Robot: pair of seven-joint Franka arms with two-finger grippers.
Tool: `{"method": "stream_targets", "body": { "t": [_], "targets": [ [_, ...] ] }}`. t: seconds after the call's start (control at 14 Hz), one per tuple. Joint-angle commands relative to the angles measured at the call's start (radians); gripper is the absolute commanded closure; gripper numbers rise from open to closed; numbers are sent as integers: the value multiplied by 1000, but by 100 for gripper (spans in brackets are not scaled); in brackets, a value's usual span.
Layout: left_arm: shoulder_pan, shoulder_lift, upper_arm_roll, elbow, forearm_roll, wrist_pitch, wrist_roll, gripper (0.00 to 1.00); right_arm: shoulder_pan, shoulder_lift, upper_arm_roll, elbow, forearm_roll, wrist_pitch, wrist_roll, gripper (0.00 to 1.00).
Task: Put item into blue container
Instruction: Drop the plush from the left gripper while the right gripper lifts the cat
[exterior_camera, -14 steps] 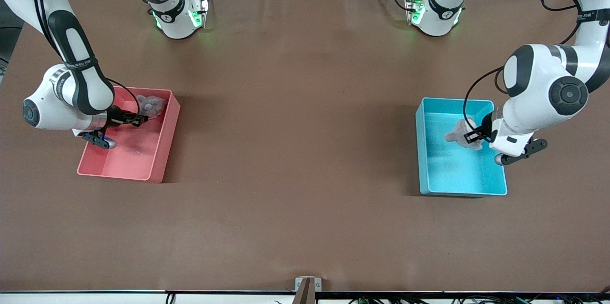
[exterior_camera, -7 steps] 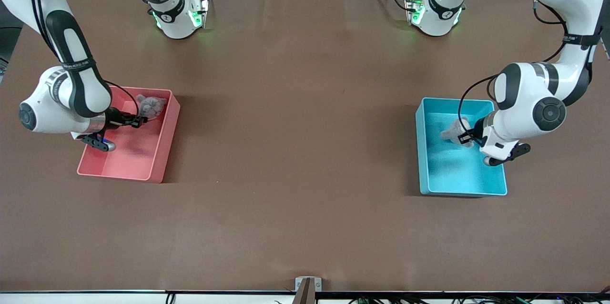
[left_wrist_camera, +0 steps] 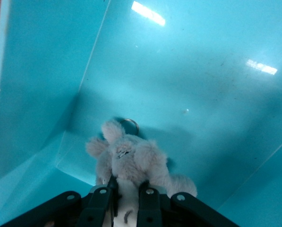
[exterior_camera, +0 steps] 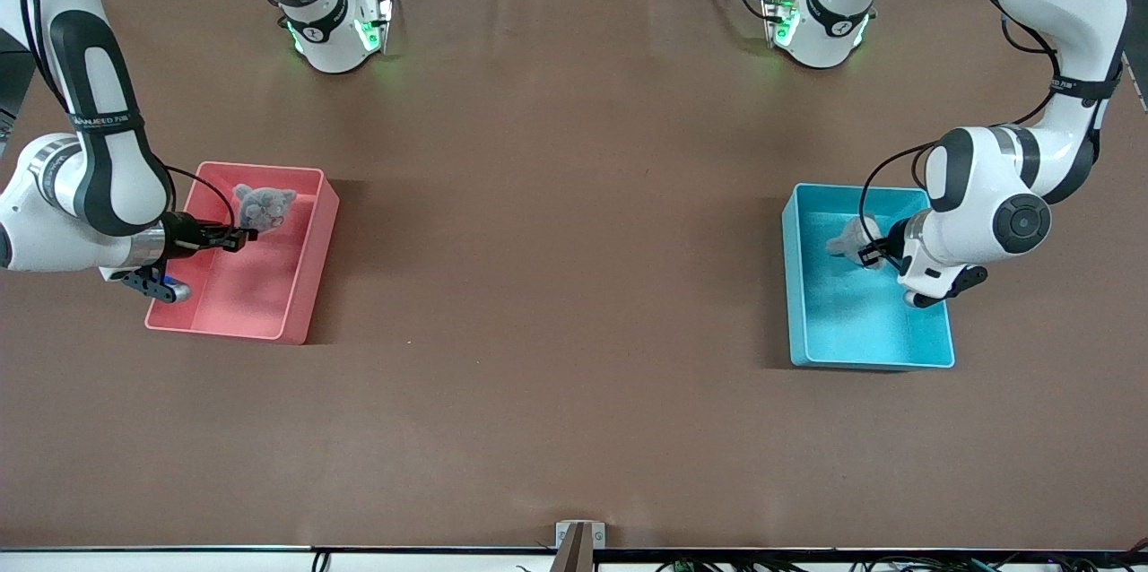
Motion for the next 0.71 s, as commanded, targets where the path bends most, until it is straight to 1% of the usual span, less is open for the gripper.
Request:
{"method": "stream_targets", "body": {
  "t": [0.0,0.07,0.14,0.28,0.43,0.5,0.64],
  "targets": [
    [10,-14,-10,4,13,9,8,25,2,21,7,119,-71,-108,84,100],
    [9,-21,-10,10,13,8,11,10,6,21,9,161,-91,-154,121,100],
    [7,-29,-15,27,13,-3,8,0,18,21,9,196,-97,-197,151,100],
    [-2,-49,-18,69,12,-25,0,0,48,21,9,221,-99,-214,203,100],
    [-2,-63,-52,138,4,-112,-4,0,74,20,10,256,-99,-237,255,100],
    [-2,-70,-65,178,0,-164,-6,0,92,21,10,287,-94,-281,299,100],
    [-2,-78,-108,238,-2,-242,-4,0,150,21,12,302,-88,-295,405,100]
  ]
}}
